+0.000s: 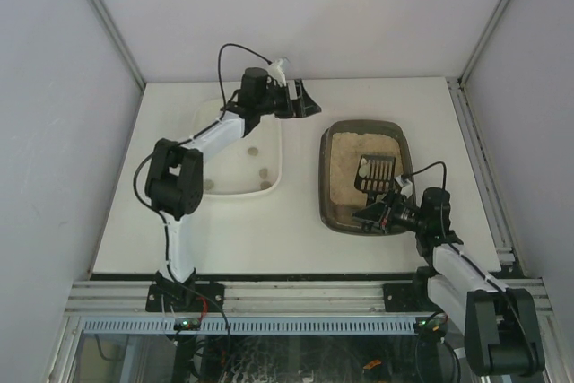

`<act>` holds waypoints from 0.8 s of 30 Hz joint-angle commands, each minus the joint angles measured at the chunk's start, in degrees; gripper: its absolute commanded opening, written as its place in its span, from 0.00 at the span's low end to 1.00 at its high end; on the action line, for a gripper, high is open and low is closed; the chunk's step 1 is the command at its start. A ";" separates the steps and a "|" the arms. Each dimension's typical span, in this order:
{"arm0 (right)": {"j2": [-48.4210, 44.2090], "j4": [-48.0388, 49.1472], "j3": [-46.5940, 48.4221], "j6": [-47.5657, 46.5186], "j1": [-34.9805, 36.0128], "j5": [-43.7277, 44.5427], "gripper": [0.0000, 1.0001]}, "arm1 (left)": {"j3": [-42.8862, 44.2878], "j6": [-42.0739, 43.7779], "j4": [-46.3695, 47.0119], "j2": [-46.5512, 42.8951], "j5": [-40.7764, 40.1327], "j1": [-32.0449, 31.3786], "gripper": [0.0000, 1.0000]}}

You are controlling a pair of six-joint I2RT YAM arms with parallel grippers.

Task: Clean the litter box

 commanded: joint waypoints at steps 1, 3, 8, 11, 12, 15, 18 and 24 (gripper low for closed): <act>-1.06 22.49 -3.22 12.07 -1.41 -6.59 0.00 | -3.91 5.05 -2.75 -11.36 -4.63 1.41 1.00; -2.94 18.20 -2.85 10.92 -1.20 -4.01 0.00 | -5.70 5.61 -4.11 -13.72 -5.38 2.16 1.00; -5.18 12.30 0.39 7.02 5.52 -1.98 0.00 | -11.60 6.20 -6.37 -19.04 -6.51 4.35 1.00; -9.46 7.42 -0.39 6.55 -4.23 -2.14 0.00 | -14.10 7.41 -8.90 -22.10 -8.32 4.83 1.00; -9.89 2.16 0.88 3.13 -3.29 -1.18 0.00 | -14.12 8.36 -10.67 -22.79 -9.50 4.89 1.00; -8.98 3.17 1.16 4.31 3.59 -0.85 0.00 | -10.62 11.58 -19.87 -23.09 -13.33 4.91 1.00; -12.72 2.07 0.80 5.12 -3.19 -2.55 0.00 | -9.07 13.80 -24.84 -24.11 -15.17 5.25 1.00; -10.90 2.63 -0.95 5.08 -1.83 -4.03 0.00 | -10.95 12.19 -25.17 -27.13 -15.85 7.76 1.00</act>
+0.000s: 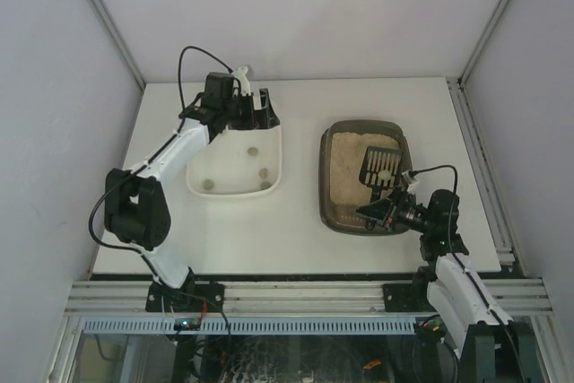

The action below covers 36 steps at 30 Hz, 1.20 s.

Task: Clean the litter box

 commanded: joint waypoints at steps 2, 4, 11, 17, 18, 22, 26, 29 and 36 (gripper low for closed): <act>-0.48 1.15 -0.24 -0.67 -0.45 -1.77 0.00 | 1.47 0.17 -1.70 -5.58 -0.94 3.40 1.00; -0.55 -0.36 -0.03 -1.38 0.09 -0.56 0.00 | 1.08 -0.82 -1.52 -5.96 -1.19 4.49 1.00; -1.74 -0.50 0.02 -0.26 -1.51 -0.42 0.00 | 2.92 8.10 -3.65 -7.36 -19.36 4.90 1.00; 1.25 -4.55 3.26 -3.54 2.84 -0.07 0.00 | 7.42 12.14 -7.93 -7.89 -23.55 6.90 1.00; 0.46 -3.99 3.54 -2.81 1.40 0.20 0.00 | 7.72 11.55 -8.19 -8.16 -22.38 7.81 1.00; 2.38 -7.21 9.08 -4.67 3.46 1.60 0.00 | 7.83 9.29 -9.26 -8.40 -15.69 12.70 1.00; 8.67 -5.25 15.36 -3.16 9.42 4.01 0.00 | 9.84 12.69 -13.18 -6.80 -16.81 15.67 1.00; 16.20 -6.98 22.67 -3.85 15.21 7.18 0.00 | 9.71 13.84 -14.00 -7.26 -17.35 18.51 1.00; 39.76 -30.07 52.96 -15.94 32.62 23.56 0.00 | 6.62 12.19 -14.96 -8.90 -15.98 24.50 0.99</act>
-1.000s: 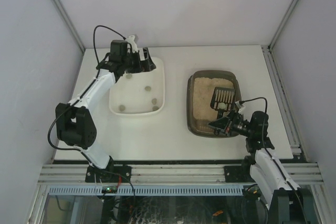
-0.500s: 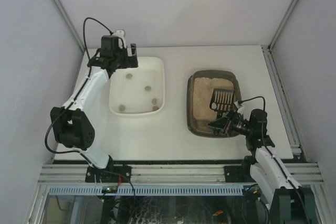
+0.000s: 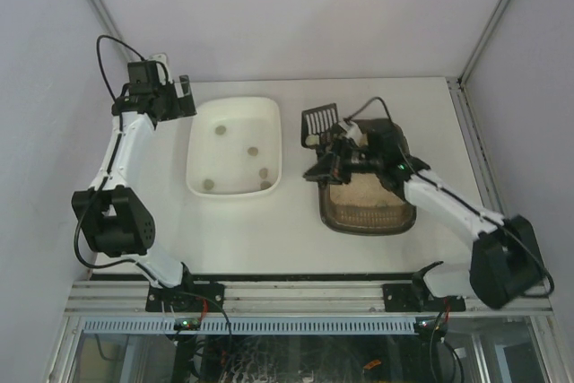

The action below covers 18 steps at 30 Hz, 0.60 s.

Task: Clean the litter box

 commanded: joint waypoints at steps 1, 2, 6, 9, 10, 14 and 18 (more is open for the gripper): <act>12.59 -15.41 19.30 -9.44 9.57 12.97 0.00 | -0.79 -0.75 0.12 -3.66 1.96 3.56 0.99; 16.51 -22.13 25.20 -11.67 11.61 16.41 0.00 | -1.36 -1.02 0.13 -3.93 2.14 4.06 0.99; 32.20 -39.93 46.15 -18.65 17.96 23.57 0.00 | -3.08 -2.40 -0.51 -5.04 -0.54 4.75 0.99; 42.79 -52.85 60.98 -22.92 20.78 32.22 0.00 | -4.42 -4.24 -1.34 -5.96 -3.18 4.83 0.99; 45.54 -57.09 65.85 -24.33 21.61 35.65 0.00 | -5.03 -4.75 -1.55 -6.46 -3.81 4.83 0.99; 54.10 -68.42 81.09 -28.69 24.43 48.59 0.00 | -7.56 -6.16 -1.81 -8.43 -5.10 4.83 0.99; 57.26 -71.28 87.07 -33.66 27.34 62.19 0.00 | -9.93 -6.26 -0.64 -10.75 -4.83 4.79 0.99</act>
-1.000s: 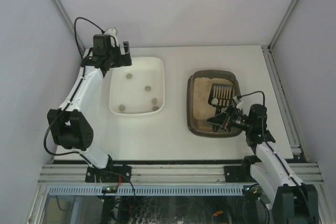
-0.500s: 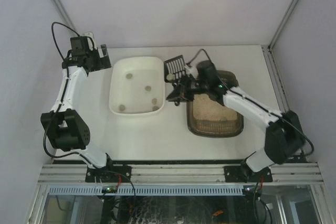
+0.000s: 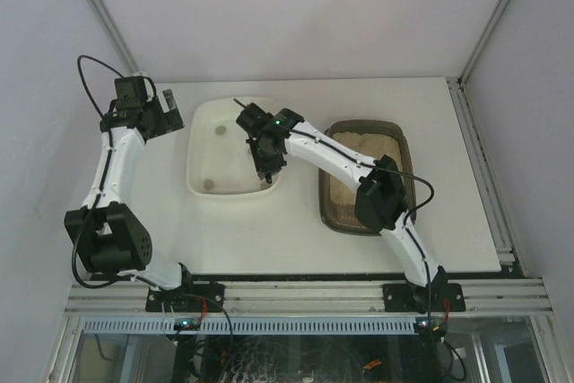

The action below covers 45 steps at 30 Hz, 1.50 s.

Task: Clean the litter box

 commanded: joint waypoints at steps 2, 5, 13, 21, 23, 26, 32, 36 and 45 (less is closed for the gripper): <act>0.27 -8.50 6.70 -11.86 3.67 23.85 0.00 | -3.09 -1.70 2.25 -5.08 -1.26 -0.06 0.99; 0.93 -5.11 5.45 -15.85 4.89 26.60 0.00 | -3.64 -1.83 2.40 -5.13 -1.56 -0.03 0.99; 0.86 -0.80 3.91 -21.76 6.61 29.50 0.00 | -4.62 -1.53 3.26 -6.11 -1.73 -0.06 1.00; 1.72 -3.11 8.53 -22.34 7.40 36.51 0.00 | -7.00 -0.88 5.22 -8.55 -0.91 -0.13 0.99; -2.48 -2.34 7.64 -18.46 6.14 32.54 0.00 | -6.95 -1.74 5.15 -9.11 -2.05 -0.69 1.00; -15.24 4.53 -2.48 -12.90 3.39 26.43 0.00 | -5.70 -3.50 4.39 -9.90 -6.51 -3.79 1.00; -44.39 15.73 -28.73 -4.56 -5.70 16.68 0.00 | 0.36 -15.03 0.42 -6.74 -15.06 -18.42 1.00; -62.43 17.24 -43.02 -0.46 -12.34 13.26 0.00 | 1.50 -24.57 5.48 -4.28 -14.30 -26.53 1.00; -88.03 10.36 -57.12 8.55 -17.17 15.75 0.00 | 14.60 -42.35 1.51 14.07 -21.55 -44.64 0.98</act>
